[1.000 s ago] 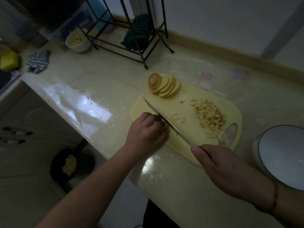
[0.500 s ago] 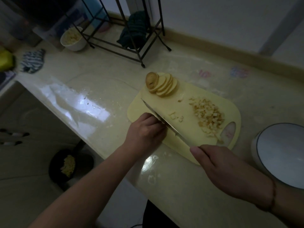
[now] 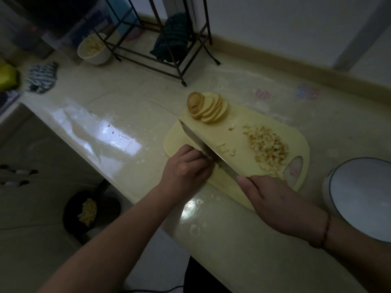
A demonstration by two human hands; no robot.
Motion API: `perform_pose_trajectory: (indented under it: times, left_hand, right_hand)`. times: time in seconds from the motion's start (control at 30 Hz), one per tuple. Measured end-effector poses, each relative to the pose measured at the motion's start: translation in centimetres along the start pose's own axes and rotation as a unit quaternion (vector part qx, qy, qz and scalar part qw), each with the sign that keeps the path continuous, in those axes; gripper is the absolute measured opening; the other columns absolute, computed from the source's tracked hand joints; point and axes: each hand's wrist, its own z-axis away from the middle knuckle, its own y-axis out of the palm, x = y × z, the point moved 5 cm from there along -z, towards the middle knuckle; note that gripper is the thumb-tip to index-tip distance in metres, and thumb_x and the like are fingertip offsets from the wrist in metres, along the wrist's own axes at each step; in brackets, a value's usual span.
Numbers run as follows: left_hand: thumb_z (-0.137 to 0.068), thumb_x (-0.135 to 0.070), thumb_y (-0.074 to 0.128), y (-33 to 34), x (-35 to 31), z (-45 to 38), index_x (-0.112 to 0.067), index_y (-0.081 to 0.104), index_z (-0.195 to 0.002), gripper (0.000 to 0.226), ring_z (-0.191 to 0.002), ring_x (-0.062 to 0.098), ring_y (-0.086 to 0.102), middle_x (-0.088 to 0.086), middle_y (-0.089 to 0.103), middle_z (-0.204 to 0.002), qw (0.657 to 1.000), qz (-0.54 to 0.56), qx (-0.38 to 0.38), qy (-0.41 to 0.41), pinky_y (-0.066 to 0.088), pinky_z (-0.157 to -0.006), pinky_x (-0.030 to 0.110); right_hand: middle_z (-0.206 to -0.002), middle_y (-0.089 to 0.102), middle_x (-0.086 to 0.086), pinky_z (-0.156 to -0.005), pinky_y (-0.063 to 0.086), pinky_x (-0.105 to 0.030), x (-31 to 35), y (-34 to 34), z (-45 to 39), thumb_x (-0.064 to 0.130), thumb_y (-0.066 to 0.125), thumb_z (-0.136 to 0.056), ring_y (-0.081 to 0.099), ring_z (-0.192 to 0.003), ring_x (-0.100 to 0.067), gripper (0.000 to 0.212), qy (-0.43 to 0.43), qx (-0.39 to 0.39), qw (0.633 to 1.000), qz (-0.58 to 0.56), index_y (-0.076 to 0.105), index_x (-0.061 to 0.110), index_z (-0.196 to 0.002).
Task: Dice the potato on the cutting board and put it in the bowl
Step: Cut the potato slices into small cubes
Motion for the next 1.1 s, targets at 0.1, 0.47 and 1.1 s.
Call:
perform_pose_trajectory:
  times: [0.1,0.47,1.1]
  left_hand:
    - [-0.087,-0.012,0.077,0.0,0.0,0.0,-0.005,0.077,-0.079,0.01,-0.071,0.028,0.06,0.006,0.068,-0.077,1.0,0.017,-0.008,-0.002,0.05,-0.065,0.035]
    - [-0.092,-0.012,0.071,0.7,0.6,-0.8,0.0,0.073,-0.078,0.019,-0.074,0.03,0.058,0.011,0.062,-0.077,0.999,0.025,0.006,0.028,0.05,-0.061,0.038]
    - [-0.088,-0.013,0.073,-0.2,1.0,0.2,-0.003,0.075,-0.084,0.011,-0.087,0.03,0.064,0.01,0.068,-0.092,0.997,-0.005,-0.028,-0.066,0.053,-0.068,0.039]
  right_hand:
    - [-0.056,0.053,0.0,-0.066,0.041,-0.037,-1.0,-0.8,0.2,0.064,0.02,-0.082,0.052,-0.057,-0.015,0.063,0.023,-0.007,0.999,-0.029,0.05,0.012,-0.064]
    - [-0.055,0.048,-0.002,-0.063,0.039,-0.03,-0.4,-0.9,1.2,0.065,0.023,-0.084,0.047,-0.055,-0.01,0.06,0.024,-0.018,0.999,-0.042,0.045,0.014,-0.061]
    - [-0.056,0.051,-0.001,-0.064,0.039,-0.029,0.4,-0.9,0.6,0.066,0.024,-0.083,0.05,-0.059,-0.012,0.06,0.014,-0.026,0.999,-0.032,0.049,0.014,-0.063]
